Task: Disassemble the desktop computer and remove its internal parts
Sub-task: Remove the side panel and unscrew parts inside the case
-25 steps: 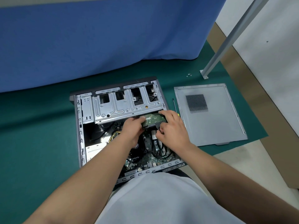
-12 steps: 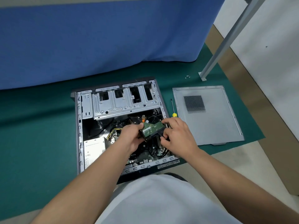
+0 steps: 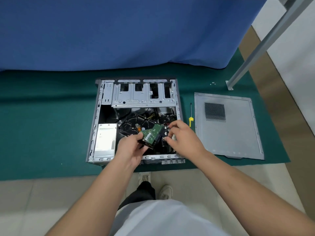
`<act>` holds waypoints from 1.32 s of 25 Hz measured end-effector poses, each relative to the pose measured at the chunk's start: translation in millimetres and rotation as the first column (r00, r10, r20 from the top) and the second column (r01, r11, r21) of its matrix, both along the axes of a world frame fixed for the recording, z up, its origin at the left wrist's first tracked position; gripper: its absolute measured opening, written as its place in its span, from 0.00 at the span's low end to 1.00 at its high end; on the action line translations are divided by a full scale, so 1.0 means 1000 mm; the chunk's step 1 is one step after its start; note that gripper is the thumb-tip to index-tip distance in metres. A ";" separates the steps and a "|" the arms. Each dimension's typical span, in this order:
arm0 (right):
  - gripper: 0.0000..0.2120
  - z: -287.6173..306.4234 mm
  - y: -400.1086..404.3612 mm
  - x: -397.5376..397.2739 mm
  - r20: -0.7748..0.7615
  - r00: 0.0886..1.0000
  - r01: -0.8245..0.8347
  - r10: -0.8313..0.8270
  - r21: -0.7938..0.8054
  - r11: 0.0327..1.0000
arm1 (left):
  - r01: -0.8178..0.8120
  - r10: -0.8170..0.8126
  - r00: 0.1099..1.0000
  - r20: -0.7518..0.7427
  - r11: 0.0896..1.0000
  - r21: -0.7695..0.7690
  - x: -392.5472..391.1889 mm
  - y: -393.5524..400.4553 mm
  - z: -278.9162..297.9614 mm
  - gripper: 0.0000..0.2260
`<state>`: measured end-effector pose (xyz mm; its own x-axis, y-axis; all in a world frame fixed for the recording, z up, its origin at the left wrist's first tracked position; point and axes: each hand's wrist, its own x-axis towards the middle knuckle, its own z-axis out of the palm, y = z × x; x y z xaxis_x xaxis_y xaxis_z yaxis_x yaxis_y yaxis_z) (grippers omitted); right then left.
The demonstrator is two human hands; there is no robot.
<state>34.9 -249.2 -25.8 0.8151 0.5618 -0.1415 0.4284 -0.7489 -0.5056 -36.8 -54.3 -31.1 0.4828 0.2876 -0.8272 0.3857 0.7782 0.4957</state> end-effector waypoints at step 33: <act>0.08 0.012 0.102 0.067 -0.810 0.484 0.811 -0.330 0.274 0.517 | 0.024 -0.015 0.961 0.278 0.999 -0.029 0.094 0.107 0.006 0.36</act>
<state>101.5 -147.1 -14.1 0.8038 0.1335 -0.5798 -0.5659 -0.1292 -0.8143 56.8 52.9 -25.0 0.6998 0.2514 -0.6686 0.2517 0.7892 0.5601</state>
